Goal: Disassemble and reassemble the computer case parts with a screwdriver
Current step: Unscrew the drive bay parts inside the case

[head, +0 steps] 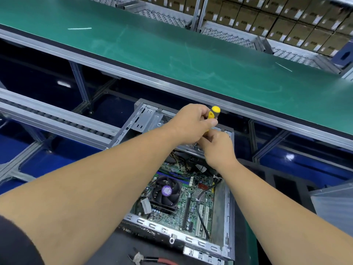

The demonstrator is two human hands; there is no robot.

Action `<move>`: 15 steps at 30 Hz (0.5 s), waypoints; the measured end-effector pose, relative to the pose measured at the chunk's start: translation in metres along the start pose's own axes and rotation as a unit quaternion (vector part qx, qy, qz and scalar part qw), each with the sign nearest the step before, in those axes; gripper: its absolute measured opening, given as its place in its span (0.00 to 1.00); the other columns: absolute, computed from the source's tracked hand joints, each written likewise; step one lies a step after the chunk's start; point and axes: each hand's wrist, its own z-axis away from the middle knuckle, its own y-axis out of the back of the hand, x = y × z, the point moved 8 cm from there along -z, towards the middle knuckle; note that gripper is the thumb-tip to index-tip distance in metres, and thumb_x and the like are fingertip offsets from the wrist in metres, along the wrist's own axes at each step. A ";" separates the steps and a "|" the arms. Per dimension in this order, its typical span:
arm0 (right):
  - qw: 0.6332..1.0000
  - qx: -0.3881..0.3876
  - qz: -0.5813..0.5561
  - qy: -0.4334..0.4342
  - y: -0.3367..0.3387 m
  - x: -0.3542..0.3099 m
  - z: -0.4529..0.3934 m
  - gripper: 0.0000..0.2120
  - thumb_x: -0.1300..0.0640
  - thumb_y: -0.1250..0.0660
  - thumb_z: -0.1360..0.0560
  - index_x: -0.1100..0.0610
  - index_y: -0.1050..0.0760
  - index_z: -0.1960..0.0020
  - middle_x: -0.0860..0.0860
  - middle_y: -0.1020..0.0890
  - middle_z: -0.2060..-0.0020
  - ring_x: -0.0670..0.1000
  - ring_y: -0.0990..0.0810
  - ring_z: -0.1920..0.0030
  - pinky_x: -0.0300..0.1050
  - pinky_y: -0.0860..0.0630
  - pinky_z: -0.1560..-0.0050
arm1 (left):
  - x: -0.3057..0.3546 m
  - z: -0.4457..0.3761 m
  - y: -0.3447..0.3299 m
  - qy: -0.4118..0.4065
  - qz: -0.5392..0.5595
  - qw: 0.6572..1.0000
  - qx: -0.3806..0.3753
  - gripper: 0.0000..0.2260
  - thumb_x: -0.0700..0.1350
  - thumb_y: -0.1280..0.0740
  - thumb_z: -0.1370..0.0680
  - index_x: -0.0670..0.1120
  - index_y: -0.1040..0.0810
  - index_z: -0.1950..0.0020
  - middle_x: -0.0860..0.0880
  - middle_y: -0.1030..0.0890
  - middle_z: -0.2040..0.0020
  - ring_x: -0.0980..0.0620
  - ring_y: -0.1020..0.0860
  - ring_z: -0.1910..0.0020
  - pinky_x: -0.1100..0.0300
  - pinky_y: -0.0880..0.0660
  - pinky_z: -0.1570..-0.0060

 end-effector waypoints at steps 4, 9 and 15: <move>0.999 0.035 -0.016 -0.018 0.000 0.001 -0.001 0.13 0.53 0.26 0.25 0.59 0.23 0.64 0.57 0.20 0.70 0.50 0.30 0.71 0.44 0.36 0.69 | 0.004 0.000 0.010 0.004 0.069 0.996 0.056 0.16 0.55 0.20 0.29 0.52 0.22 0.50 0.58 0.28 0.72 0.62 0.30 0.75 0.72 0.35 0.74; 0.999 0.045 -0.014 -0.003 -0.003 -0.002 -0.003 0.10 0.51 0.26 0.25 0.53 0.23 0.62 0.49 0.19 0.68 0.50 0.25 0.68 0.45 0.32 0.67 | 0.008 -0.005 0.014 -0.003 0.041 0.993 0.107 0.14 0.54 0.21 0.28 0.51 0.23 0.55 0.58 0.28 0.70 0.60 0.30 0.73 0.64 0.30 0.71; 0.999 0.020 -0.035 0.001 -0.005 0.006 0.001 0.12 0.52 0.27 0.22 0.57 0.20 0.62 0.55 0.23 0.72 0.49 0.33 0.72 0.46 0.35 0.67 | 0.013 -0.008 0.013 -0.014 0.007 0.998 0.058 0.10 0.56 0.24 0.26 0.55 0.18 0.48 0.61 0.26 0.67 0.64 0.26 0.68 0.69 0.30 0.66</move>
